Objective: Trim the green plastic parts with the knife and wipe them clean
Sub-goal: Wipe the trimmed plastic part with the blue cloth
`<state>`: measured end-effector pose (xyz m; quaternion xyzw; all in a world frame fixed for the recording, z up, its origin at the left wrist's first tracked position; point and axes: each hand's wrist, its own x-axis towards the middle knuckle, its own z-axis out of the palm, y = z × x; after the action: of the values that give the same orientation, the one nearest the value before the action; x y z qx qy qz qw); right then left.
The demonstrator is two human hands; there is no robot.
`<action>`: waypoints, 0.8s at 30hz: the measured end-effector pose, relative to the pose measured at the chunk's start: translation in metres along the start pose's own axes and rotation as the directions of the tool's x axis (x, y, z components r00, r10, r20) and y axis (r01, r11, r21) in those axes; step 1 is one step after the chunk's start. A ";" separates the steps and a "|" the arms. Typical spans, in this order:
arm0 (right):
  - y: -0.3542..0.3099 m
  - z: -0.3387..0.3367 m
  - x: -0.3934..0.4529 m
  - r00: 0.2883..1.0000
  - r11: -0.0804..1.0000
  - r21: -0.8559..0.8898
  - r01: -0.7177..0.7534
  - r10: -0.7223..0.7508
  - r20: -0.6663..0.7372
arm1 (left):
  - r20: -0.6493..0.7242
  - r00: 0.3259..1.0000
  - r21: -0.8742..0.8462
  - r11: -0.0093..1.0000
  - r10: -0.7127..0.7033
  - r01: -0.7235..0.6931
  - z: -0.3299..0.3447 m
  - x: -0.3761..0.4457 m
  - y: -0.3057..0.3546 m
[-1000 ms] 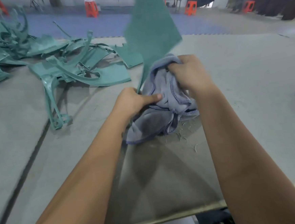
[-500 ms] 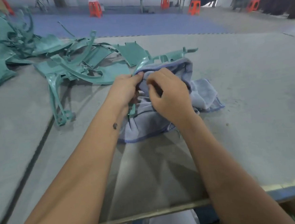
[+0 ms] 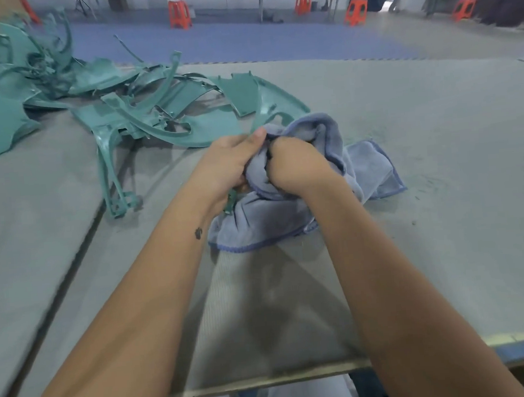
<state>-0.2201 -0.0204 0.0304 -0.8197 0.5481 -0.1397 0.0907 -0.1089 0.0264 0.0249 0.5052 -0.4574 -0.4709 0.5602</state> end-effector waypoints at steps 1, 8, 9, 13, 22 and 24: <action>-0.001 0.003 0.004 0.999 0.992 0.120 -0.024 0.029 -0.041 | -0.010 0.999 -0.024 0.999 0.030 -0.030 -0.003 0.001 0.000; -0.009 0.036 0.018 0.917 0.797 0.592 -0.118 0.316 -0.243 | -0.205 0.975 -0.077 0.992 0.086 -0.104 -0.019 0.002 -0.028; -0.006 0.038 0.016 0.907 0.830 0.551 -0.089 0.296 -0.298 | -0.229 0.970 -0.083 0.991 0.084 -0.106 -0.022 0.001 -0.032; 0.014 0.038 0.017 0.893 0.946 0.317 -0.067 0.198 -0.404 | -0.351 0.932 -0.129 0.981 0.091 -0.145 -0.040 0.002 -0.035; 0.047 0.010 0.011 0.938 0.571 0.814 -0.109 0.330 -0.106 | -0.408 0.910 -0.063 0.992 0.073 -0.108 -0.042 0.000 -0.035; 0.052 0.009 0.011 0.975 0.937 0.268 -0.224 0.213 0.067 | -0.407 0.909 -0.054 0.991 0.091 -0.123 -0.041 -0.001 -0.034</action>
<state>-0.2588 -0.0508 0.0071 -0.7356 0.6093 -0.1880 0.2285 -0.0712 0.0316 -0.0121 0.5434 -0.3404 -0.3427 0.6866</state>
